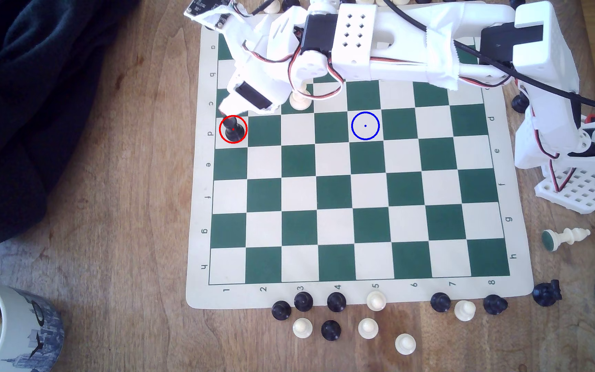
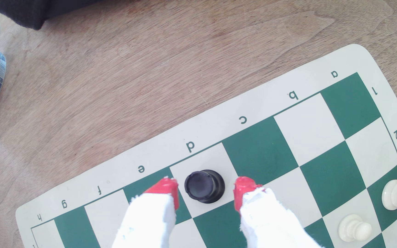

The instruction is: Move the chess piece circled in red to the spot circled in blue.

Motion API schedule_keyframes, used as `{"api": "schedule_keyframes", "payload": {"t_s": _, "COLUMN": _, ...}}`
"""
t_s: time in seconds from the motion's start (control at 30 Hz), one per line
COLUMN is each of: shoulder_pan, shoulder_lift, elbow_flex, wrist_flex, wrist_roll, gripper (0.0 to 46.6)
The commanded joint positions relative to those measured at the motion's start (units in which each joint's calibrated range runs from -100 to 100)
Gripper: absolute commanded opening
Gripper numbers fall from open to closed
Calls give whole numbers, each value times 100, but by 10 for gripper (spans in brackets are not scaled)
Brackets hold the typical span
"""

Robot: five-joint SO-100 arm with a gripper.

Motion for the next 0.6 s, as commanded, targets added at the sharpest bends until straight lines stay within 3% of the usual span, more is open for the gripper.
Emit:
{"api": "schedule_keyframes", "payload": {"t_s": 0.0, "shoulder_pan": -53, "shoulder_lift": -43, "elbow_flex": -617, "wrist_flex": -166, "wrist_roll": -10, "gripper": 138}}
{"api": "schedule_keyframes", "payload": {"t_s": 0.57, "shoulder_pan": -107, "shoulder_lift": 636, "elbow_flex": -1062, "wrist_flex": -387, "wrist_roll": -29, "gripper": 150}}
